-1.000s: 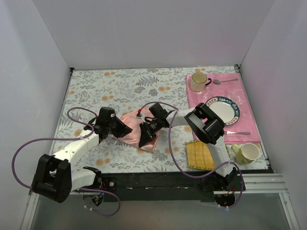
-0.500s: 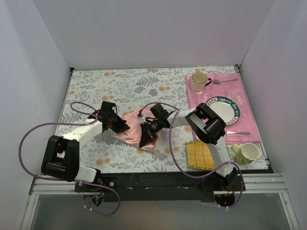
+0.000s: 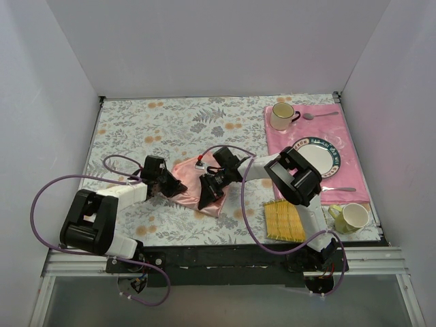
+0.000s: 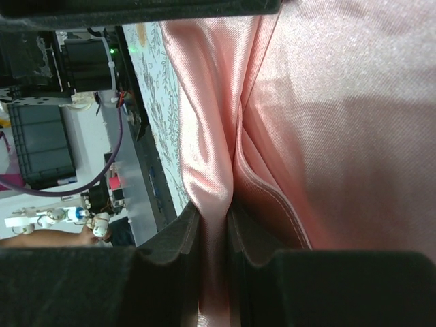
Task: Fold the napkin, place the utensils inside, and roll it up
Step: Roll the napkin with the utensil
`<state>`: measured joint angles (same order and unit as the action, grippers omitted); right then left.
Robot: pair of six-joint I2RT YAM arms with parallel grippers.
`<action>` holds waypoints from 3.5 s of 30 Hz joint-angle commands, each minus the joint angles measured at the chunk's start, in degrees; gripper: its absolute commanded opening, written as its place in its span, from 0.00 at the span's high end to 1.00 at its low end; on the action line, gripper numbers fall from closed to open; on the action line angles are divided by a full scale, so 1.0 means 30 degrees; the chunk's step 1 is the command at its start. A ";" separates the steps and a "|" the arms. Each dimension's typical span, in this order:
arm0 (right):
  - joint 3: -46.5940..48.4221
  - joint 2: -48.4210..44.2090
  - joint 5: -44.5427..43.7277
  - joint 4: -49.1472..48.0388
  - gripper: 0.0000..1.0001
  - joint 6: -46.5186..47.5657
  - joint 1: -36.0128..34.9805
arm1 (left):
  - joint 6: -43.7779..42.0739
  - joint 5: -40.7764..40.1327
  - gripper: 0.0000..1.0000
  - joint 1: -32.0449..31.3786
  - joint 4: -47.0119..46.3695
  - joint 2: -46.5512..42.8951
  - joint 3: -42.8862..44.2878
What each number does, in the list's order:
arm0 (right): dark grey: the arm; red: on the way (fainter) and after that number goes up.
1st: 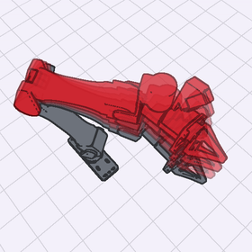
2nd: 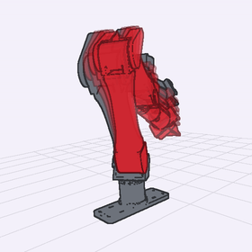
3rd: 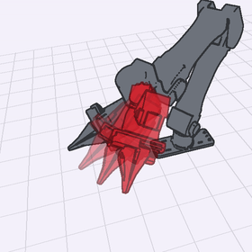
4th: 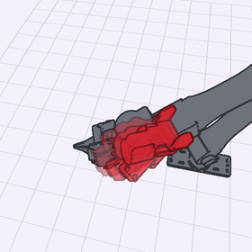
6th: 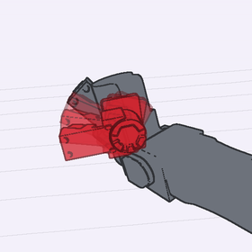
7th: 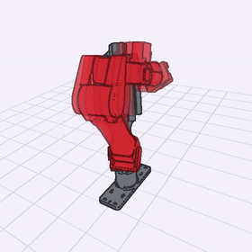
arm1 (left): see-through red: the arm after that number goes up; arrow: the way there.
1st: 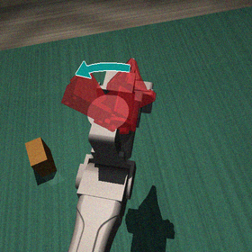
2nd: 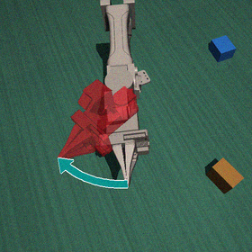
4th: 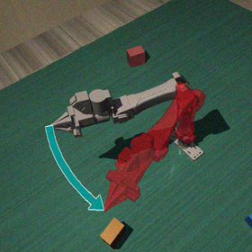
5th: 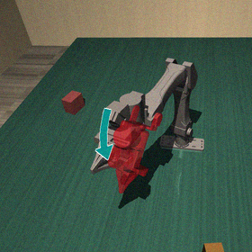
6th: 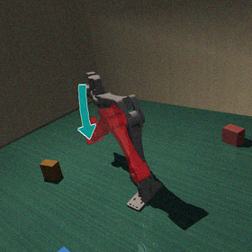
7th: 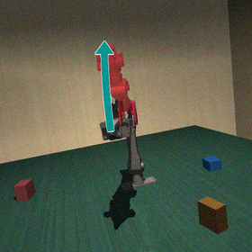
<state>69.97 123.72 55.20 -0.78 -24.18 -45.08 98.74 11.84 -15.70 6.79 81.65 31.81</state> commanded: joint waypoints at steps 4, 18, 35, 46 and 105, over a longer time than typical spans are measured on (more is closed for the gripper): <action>0.1541 -0.0576 -0.5945 0.5877 0.73 0.2697 0.0202 | -0.1681 -0.1337 1.00 0.0020 -0.2964 0.0849 -0.2485; 0.4127 -0.2801 -0.8377 1.1478 0.53 0.7297 0.0232 | -0.2562 -0.1103 1.00 0.0020 -0.4784 0.2316 -0.3662; 0.3276 -0.6350 -1.5790 0.8520 0.40 1.1809 -0.3865 | -0.2180 -0.0137 1.00 0.0020 -0.1472 0.2550 -0.1552; 0.1635 -0.5413 -1.8751 0.6029 0.33 1.2514 -0.6213 | -0.2239 0.0654 1.00 0.0049 -0.1090 0.3810 -0.1200; 0.1254 0.1386 -0.2082 0.2981 0.99 0.0620 -0.1380 | 0.2095 -0.1015 0.28 0.2044 1.7632 -0.6271 0.5509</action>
<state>74.91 123.57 48.12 0.05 -21.17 -49.95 101.62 7.51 -7.38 58.43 60.31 50.46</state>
